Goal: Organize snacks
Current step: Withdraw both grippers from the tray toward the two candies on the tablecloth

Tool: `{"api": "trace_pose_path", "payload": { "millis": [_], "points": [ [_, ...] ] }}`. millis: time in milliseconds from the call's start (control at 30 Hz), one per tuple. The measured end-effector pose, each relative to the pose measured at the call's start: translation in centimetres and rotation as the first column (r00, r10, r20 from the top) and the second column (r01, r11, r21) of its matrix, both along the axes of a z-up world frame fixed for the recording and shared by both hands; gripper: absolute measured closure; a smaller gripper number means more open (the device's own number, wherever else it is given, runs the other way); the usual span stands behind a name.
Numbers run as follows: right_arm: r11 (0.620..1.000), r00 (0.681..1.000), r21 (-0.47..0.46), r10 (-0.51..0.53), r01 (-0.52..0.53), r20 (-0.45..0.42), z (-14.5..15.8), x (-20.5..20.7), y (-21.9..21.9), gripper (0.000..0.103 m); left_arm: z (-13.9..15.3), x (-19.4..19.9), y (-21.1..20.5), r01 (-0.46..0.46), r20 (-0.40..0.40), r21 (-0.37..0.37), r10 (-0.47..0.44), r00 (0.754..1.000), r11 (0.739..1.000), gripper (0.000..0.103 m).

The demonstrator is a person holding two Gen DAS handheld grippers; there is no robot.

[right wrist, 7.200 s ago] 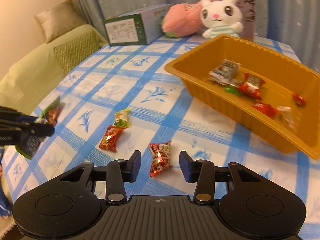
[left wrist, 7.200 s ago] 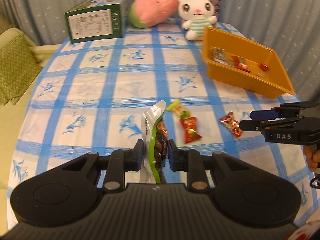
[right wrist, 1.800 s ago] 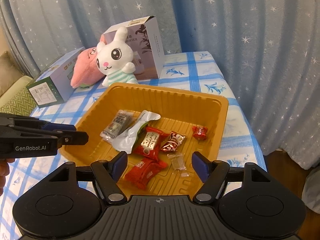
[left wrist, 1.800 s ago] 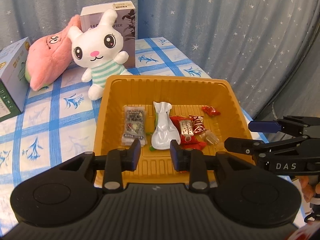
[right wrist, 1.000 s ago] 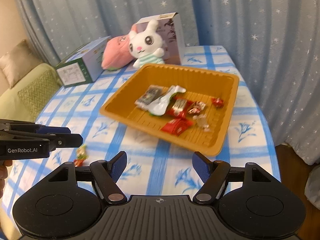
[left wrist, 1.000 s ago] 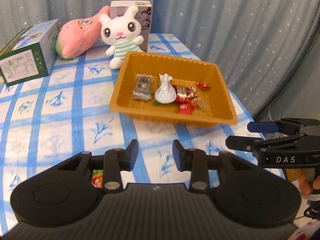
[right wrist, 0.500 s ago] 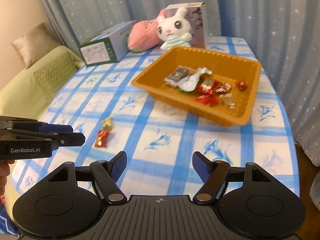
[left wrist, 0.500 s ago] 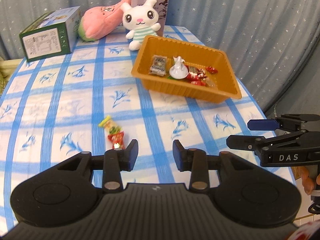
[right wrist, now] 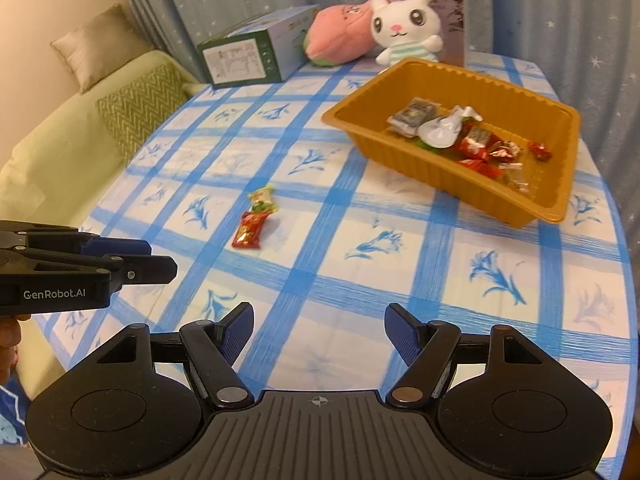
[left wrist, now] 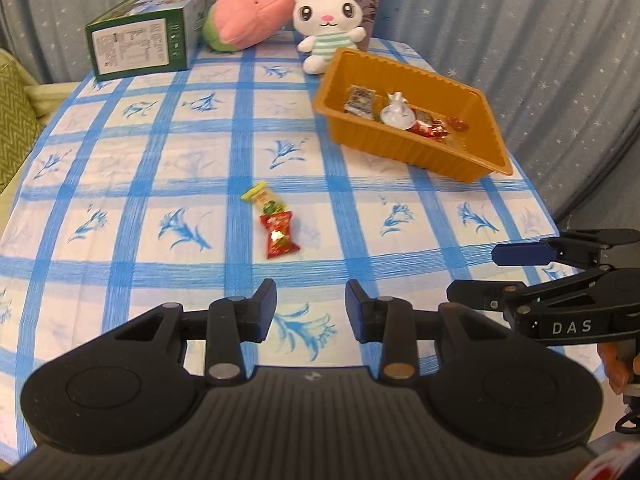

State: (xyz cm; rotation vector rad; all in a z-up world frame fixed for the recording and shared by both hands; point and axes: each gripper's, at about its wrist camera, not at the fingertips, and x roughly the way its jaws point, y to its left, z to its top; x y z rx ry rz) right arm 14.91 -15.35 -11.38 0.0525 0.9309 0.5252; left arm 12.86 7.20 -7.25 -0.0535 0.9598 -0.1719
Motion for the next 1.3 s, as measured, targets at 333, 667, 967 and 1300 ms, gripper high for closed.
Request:
{"api": "trace_pose_path", "payload": {
  "millis": [333,667,967,1300],
  "points": [
    [0.999,0.998,-0.014,0.053,-0.053,-0.017,-0.9,0.8,2.6,0.031,-0.9,-0.3,2.1,-0.056,-0.022,0.004,0.056,0.998,0.998,0.069],
    [0.995,0.995,-0.022,0.093,-0.093,-0.034,-1.9,2.2,5.4,0.031,-2.1,0.3,4.4,-0.103,-0.044,0.011,0.103,0.994,0.995,0.069],
    [0.994,0.994,-0.017,0.11,-0.111,-0.012,-2.9,4.1,8.3,0.031,-3.2,1.7,6.7,-0.149,-0.047,0.032,0.15,0.988,0.988,0.069],
    [0.993,0.993,-0.022,0.118,-0.117,0.029,-4.2,6.7,12.0,0.04,-4.0,3.7,9.0,-0.194,-0.034,0.051,0.196,0.98,0.98,0.069]
  ]
}}
